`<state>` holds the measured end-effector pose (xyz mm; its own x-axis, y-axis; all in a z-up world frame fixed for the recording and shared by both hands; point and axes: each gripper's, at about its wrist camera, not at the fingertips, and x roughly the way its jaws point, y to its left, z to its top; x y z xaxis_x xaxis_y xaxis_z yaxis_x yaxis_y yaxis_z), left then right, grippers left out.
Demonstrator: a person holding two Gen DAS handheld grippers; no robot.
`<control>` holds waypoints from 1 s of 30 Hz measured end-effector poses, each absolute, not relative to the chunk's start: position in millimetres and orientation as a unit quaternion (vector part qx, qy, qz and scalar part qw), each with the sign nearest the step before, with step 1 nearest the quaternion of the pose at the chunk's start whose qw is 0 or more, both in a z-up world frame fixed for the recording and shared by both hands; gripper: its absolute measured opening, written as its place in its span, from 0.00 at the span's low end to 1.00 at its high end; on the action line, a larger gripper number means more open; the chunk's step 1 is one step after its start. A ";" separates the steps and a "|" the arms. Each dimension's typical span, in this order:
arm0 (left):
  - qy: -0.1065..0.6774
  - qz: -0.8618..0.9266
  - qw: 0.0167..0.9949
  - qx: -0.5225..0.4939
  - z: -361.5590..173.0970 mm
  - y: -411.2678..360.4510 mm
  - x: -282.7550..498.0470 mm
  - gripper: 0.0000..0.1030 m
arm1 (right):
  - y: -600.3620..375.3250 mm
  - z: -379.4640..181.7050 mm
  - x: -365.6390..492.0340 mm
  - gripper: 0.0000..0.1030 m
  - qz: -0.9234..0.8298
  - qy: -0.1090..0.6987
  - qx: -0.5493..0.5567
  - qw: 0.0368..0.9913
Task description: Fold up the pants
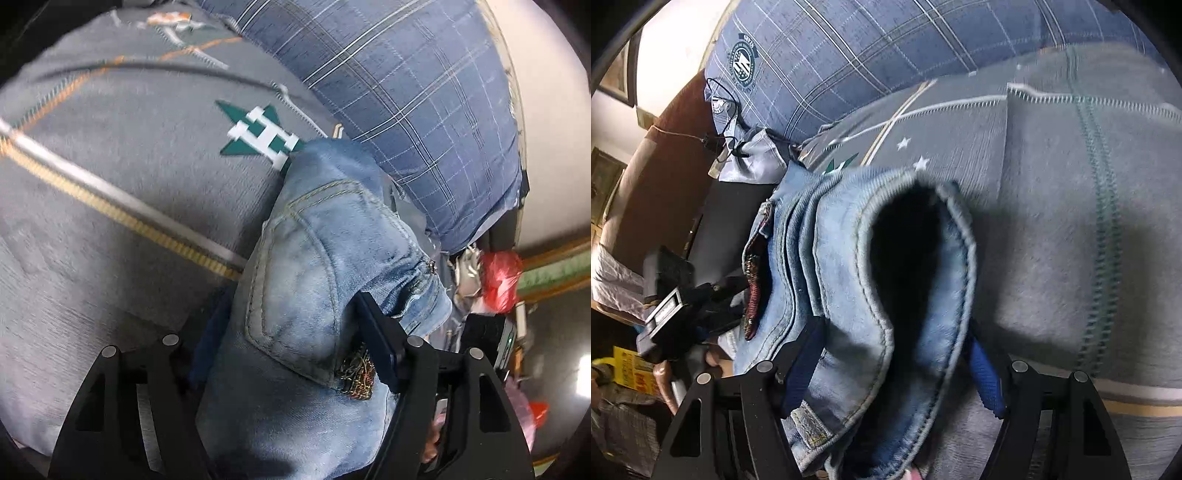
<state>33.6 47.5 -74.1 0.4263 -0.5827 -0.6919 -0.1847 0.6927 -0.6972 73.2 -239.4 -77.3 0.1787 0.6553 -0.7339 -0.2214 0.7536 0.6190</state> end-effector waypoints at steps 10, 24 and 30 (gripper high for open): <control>0.504 -0.128 0.785 -0.336 -61.4 28.3 21.6 0.47 | -220.1 -71.5 60.6 0.45 0.283 0.535 0.134 0.785; 0.477 -0.103 0.815 -0.314 -60.7 15.3 6.1 0.46 | -218.9 -62.4 39.5 0.37 0.271 0.501 0.119 0.813; 0.447 -0.125 0.832 -0.305 -45.9 7.1 -7.7 0.37 | -223.3 -53.9 30.7 0.33 0.271 0.479 0.105 0.828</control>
